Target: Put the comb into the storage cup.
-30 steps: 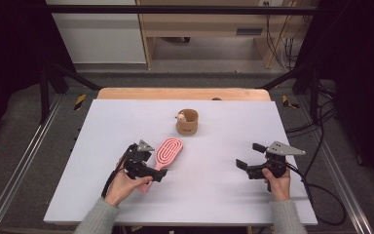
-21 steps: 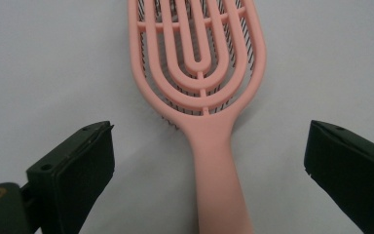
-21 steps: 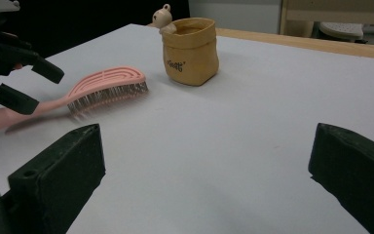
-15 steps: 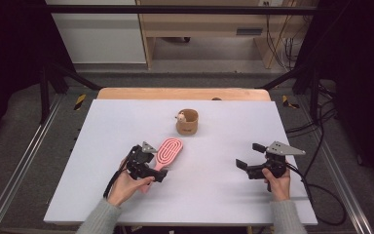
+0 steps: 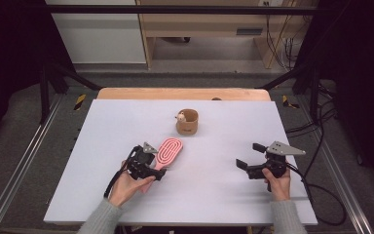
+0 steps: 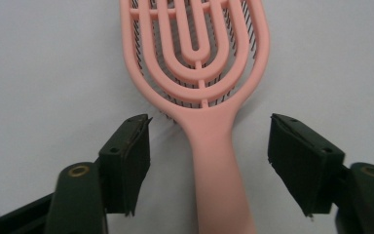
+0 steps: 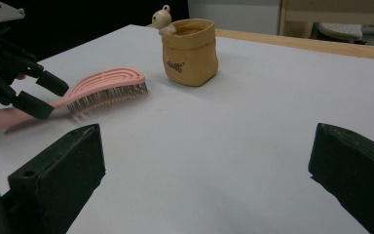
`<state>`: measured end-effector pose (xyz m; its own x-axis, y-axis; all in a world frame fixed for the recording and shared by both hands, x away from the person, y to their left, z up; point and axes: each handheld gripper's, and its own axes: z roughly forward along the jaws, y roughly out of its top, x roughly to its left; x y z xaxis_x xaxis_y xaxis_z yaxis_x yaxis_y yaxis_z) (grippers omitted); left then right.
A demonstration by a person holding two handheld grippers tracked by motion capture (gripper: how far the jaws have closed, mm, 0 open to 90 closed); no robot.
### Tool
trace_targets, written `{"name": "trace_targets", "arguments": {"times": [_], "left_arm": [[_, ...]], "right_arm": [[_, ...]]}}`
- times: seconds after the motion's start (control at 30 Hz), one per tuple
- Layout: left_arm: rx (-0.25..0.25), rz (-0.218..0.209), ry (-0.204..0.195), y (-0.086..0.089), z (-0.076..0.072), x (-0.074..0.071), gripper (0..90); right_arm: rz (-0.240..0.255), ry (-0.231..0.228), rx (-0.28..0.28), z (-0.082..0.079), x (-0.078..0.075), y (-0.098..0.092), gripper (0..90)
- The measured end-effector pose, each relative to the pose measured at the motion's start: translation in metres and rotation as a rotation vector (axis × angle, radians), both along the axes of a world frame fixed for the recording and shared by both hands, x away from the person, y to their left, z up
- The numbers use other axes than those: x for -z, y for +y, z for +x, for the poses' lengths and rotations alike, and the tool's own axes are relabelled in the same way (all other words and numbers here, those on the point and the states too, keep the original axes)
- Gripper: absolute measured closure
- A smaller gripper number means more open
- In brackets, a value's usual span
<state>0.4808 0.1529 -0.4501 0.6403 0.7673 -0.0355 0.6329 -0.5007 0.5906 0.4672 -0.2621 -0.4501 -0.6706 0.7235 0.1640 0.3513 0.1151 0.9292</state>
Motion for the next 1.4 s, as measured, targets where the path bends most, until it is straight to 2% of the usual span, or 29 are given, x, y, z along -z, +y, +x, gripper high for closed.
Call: {"name": "trace_targets", "arguments": {"times": [0.17, 0.2, 0.27, 0.5, 1.2, 1.4], "left_arm": [[-0.007, -0.001, -0.001, -0.0001, 0.0, 0.001, 40.1], [-0.001, 0.002, -0.002, -0.0002, -0.0002, 0.0012, 44.4], [0.002, 0.003, -0.001, -0.0005, -0.0004, 0.0015, 46.8], [-0.01, 0.013, 0.004, -0.0021, -0.0002, 0.0034, 53.0], [-0.051, 0.058, 0.012, -0.0094, 0.0002, 0.008, 63.4], [-0.06, 0.053, 0.021, -0.0094, 0.0006, 0.0085, 65.9]], "right_arm": [[0.0, -0.001, 0.001, -0.0002, -0.0003, -0.0003, 0.4], [0.001, 0.0, 0.001, -0.0003, -0.0004, -0.0004, 0.3], [0.0, -0.001, 0.001, -0.0001, -0.0003, -0.0003, 0.3], [0.002, 0.0, 0.003, -0.0004, -0.0005, -0.0004, 0.3], [0.002, 0.0, 0.002, -0.0002, -0.0005, -0.0003, 0.3], [0.003, 0.0, 0.002, -0.0003, -0.0006, -0.0004, 0.3]]}}
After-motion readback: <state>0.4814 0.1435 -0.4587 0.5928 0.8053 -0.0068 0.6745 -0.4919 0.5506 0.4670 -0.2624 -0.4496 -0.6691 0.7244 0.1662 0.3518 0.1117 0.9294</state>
